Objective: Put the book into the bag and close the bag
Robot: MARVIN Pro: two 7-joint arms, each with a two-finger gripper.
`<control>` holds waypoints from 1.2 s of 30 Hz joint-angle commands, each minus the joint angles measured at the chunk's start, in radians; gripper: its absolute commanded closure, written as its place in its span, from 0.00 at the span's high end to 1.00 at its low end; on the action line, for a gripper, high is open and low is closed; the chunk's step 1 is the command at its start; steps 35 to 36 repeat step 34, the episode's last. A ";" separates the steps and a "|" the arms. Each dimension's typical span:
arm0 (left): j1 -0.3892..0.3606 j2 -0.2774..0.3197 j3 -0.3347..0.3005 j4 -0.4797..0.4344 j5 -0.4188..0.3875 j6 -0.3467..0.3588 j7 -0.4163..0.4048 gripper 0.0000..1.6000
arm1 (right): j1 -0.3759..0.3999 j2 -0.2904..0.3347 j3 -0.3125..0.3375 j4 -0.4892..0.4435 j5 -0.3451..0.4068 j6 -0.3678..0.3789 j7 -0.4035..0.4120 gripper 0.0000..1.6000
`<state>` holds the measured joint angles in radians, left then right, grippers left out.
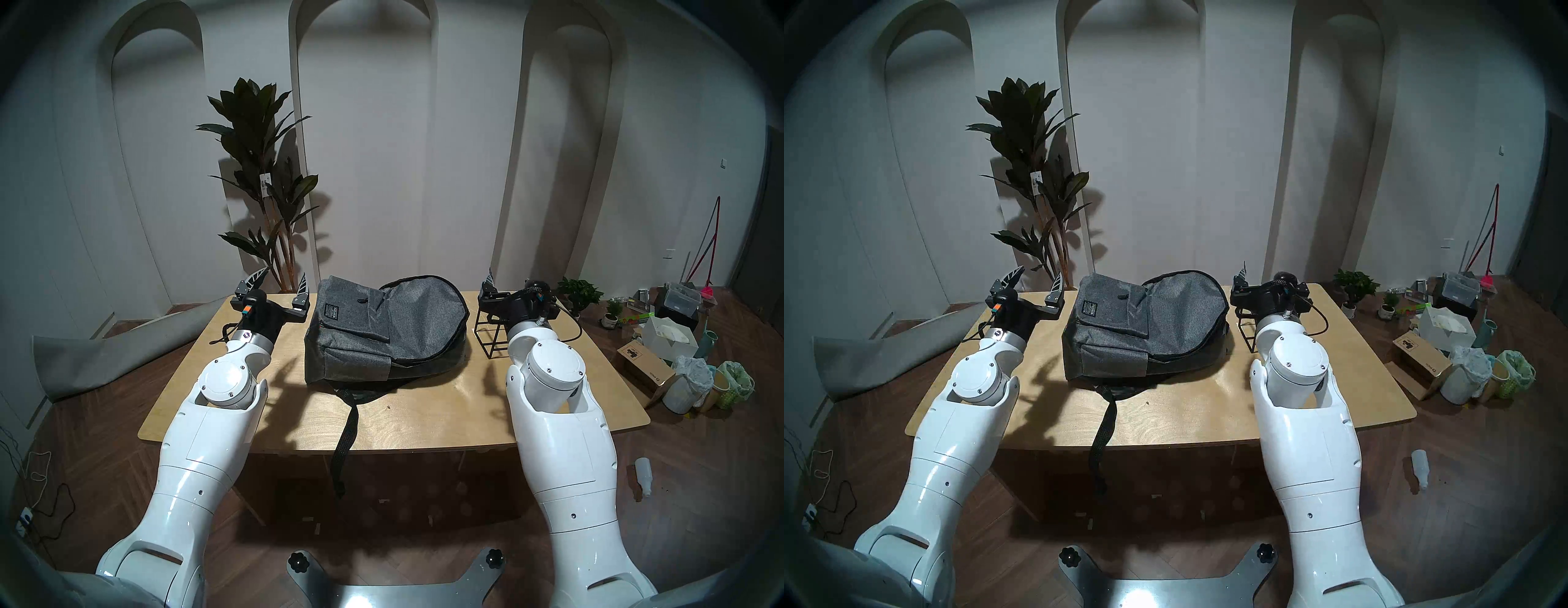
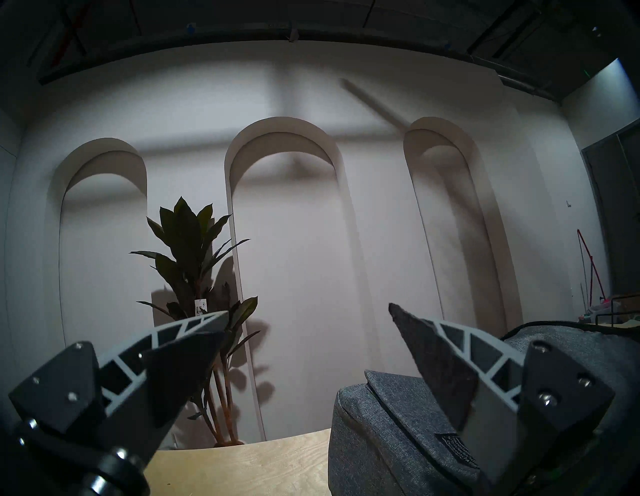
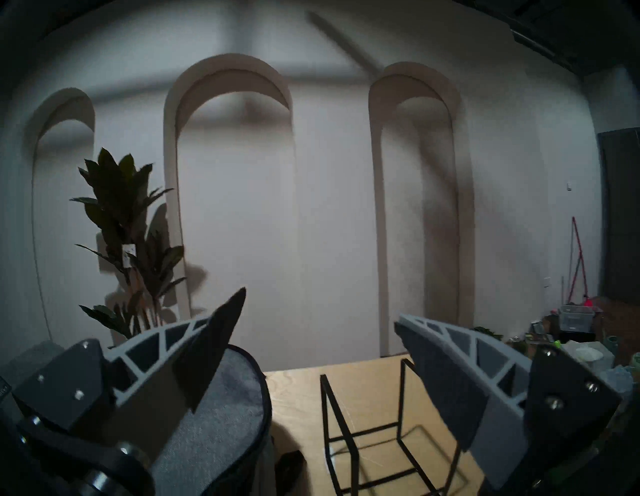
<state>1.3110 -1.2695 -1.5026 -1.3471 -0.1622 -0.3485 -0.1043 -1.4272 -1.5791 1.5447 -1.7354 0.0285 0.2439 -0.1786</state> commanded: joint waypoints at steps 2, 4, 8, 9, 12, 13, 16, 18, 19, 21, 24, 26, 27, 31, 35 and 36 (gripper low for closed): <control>-0.052 0.003 0.001 0.004 -0.012 -0.061 -0.030 1.00 | 0.012 -0.039 -0.035 -0.043 -0.015 0.064 -0.113 1.00; -0.047 0.016 0.005 -0.012 -0.012 -0.014 -0.047 1.00 | 0.015 -0.045 -0.035 -0.039 0.003 0.072 -0.119 1.00; -0.044 0.021 -0.003 -0.043 -0.065 0.084 -0.078 1.00 | 0.022 -0.050 -0.023 -0.026 0.020 0.068 -0.087 1.00; -0.045 0.021 -0.005 -0.044 -0.073 0.083 -0.079 1.00 | 0.023 -0.049 -0.021 -0.024 0.032 0.067 -0.076 1.00; -0.050 0.010 -0.029 -0.074 -0.123 0.193 -0.070 1.00 | 0.028 -0.039 -0.018 -0.014 0.060 0.055 -0.051 1.00; -0.050 0.010 -0.029 -0.074 -0.123 0.193 -0.070 1.00 | 0.028 -0.039 -0.018 -0.014 0.060 0.055 -0.051 1.00; -0.060 0.001 -0.035 -0.067 -0.106 0.229 -0.025 1.00 | 0.035 -0.034 -0.019 -0.005 0.070 0.048 -0.035 1.00; -0.066 0.004 -0.031 -0.055 -0.082 0.212 -0.015 1.00 | 0.037 -0.028 -0.024 0.008 0.062 0.007 -0.031 1.00; -0.066 0.004 -0.031 -0.057 -0.082 0.219 -0.013 1.00 | 0.038 -0.028 -0.023 0.009 0.063 0.005 -0.029 1.00; -0.066 0.005 -0.029 -0.060 -0.081 0.228 -0.005 1.00 | 0.038 -0.027 -0.022 0.011 0.064 -0.002 -0.026 1.00; -0.066 0.005 -0.028 -0.062 -0.079 0.234 0.001 1.00 | 0.038 -0.027 -0.022 0.014 0.065 -0.009 -0.023 1.00; -0.066 0.004 -0.028 -0.064 -0.076 0.239 0.005 1.00 | 0.038 -0.026 -0.022 0.016 0.066 -0.014 -0.022 1.00; -0.066 0.004 -0.028 -0.064 -0.076 0.239 0.005 1.00 | 0.038 -0.026 -0.022 0.016 0.066 -0.014 -0.022 1.00; -0.066 0.002 -0.029 -0.065 -0.073 0.243 0.008 1.00 | 0.038 -0.024 -0.023 0.017 0.068 -0.019 -0.021 1.00; -0.066 0.001 -0.029 -0.066 -0.071 0.245 0.009 1.00 | 0.038 -0.023 -0.024 0.018 0.069 -0.022 -0.021 1.00; -0.066 0.001 -0.029 -0.066 -0.071 0.245 0.009 1.00 | 0.038 -0.023 -0.024 0.018 0.069 -0.022 -0.021 1.00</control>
